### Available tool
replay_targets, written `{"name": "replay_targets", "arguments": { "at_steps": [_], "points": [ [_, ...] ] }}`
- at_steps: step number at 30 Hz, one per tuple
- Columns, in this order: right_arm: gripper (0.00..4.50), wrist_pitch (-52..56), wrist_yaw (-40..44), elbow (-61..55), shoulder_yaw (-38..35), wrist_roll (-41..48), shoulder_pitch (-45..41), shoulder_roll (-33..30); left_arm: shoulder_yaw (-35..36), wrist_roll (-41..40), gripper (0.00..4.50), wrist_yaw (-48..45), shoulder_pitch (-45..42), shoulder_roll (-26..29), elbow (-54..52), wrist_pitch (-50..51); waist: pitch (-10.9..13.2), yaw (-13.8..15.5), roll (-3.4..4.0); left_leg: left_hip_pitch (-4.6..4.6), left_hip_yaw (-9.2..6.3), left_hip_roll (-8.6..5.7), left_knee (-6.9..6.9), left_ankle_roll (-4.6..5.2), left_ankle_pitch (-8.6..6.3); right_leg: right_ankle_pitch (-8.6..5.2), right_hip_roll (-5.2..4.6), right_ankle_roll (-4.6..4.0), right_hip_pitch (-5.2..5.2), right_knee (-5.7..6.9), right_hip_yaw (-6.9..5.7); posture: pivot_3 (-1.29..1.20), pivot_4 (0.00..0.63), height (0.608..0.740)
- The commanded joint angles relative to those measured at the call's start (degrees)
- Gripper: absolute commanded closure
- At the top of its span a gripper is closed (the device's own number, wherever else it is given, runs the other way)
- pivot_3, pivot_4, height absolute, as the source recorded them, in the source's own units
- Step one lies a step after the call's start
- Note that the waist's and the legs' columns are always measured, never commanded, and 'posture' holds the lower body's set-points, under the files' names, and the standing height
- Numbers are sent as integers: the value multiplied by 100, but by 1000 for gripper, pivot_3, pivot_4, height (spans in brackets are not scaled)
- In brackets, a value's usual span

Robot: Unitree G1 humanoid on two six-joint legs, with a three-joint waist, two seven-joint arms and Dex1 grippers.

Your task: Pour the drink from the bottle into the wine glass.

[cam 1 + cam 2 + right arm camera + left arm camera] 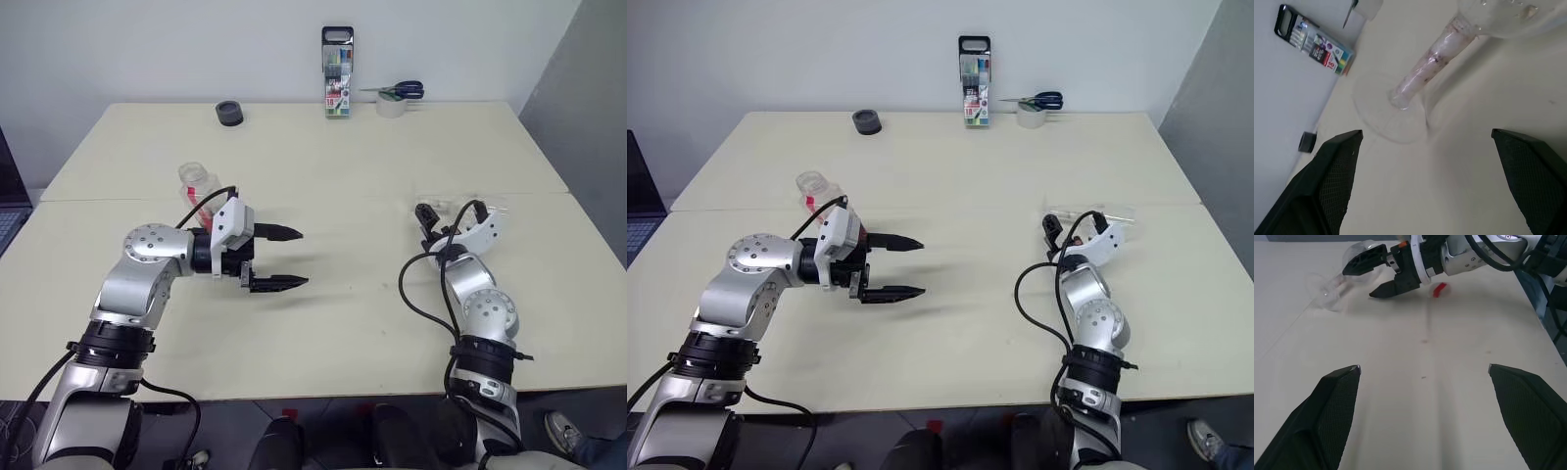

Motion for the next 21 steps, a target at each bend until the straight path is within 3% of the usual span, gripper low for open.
{"name": "replay_targets", "arguments": {
  "at_steps": [1,17,21],
  "points": [
    [0,-658,237,529,-141,203,-513,39,99,-76,27,-81,-168,-36,23,-58,0,-28,0,0,0,0,0,0,0,0,0,0,0,1,0,0,150,740],
    [0,-2341,996,3303,-773,366,-1729,-645,55,-86,27,168,-224,-148,-357,353,1,-77,2,1,1,-1,-2,-1,0,0,-2,-1,0,1,4,0,150,740],
    [897,-2252,1152,3739,-879,474,-1903,-754,63,-81,0,197,-205,-183,-413,388,1,-81,2,2,1,0,-2,-1,0,0,-2,-1,0,2,5,0,150,740]
  ]
}}
